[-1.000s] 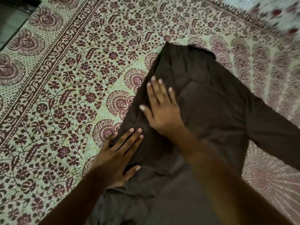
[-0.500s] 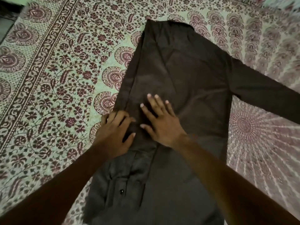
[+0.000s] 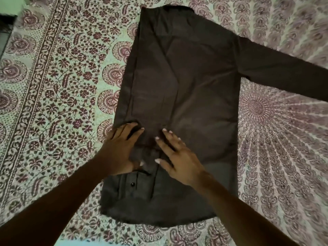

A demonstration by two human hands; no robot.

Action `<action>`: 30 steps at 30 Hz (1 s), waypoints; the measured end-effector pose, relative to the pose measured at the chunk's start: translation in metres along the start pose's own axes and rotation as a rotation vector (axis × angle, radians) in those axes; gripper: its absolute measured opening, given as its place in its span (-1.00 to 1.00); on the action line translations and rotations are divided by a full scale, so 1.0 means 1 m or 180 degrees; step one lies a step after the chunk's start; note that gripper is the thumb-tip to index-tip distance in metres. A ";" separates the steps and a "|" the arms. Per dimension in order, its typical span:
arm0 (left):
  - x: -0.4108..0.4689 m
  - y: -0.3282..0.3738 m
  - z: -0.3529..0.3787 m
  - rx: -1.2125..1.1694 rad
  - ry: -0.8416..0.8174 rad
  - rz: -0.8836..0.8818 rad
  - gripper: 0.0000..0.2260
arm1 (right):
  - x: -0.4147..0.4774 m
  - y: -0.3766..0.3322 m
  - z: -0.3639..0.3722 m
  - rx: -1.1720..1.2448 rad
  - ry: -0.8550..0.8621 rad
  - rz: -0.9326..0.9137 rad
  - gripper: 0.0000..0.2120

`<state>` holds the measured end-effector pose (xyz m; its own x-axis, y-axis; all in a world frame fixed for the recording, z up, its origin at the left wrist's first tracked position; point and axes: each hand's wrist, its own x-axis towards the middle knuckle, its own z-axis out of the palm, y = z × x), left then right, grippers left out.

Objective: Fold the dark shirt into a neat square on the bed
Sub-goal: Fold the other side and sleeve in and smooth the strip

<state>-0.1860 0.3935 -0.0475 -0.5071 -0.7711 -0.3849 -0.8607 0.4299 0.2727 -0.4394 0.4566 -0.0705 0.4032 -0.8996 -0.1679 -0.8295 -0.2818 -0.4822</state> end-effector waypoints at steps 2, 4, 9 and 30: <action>0.015 0.025 -0.010 -0.0106 0.0246 -0.0058 -0.20 | -0.001 0.020 -0.025 0.0747 0.0685 0.0487 -0.46; 0.042 0.058 -0.017 -0.0151 0.0479 0.0110 -0.37 | -0.004 0.054 -0.051 0.1721 0.1228 0.1132 -0.67; 0.141 0.163 -0.030 -0.0336 0.0528 0.0553 -0.41 | -0.030 0.163 -0.126 0.3210 0.2089 0.2251 -0.88; 0.399 0.396 0.006 0.0411 -0.0552 0.0653 0.21 | -0.172 0.535 -0.258 0.1748 0.2919 0.5075 -0.60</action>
<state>-0.7290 0.2591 -0.0984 -0.6615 -0.5751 -0.4813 -0.7325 0.6332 0.2501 -1.0528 0.3745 -0.0774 -0.9434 -0.1065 -0.3141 0.0983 0.8146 -0.5716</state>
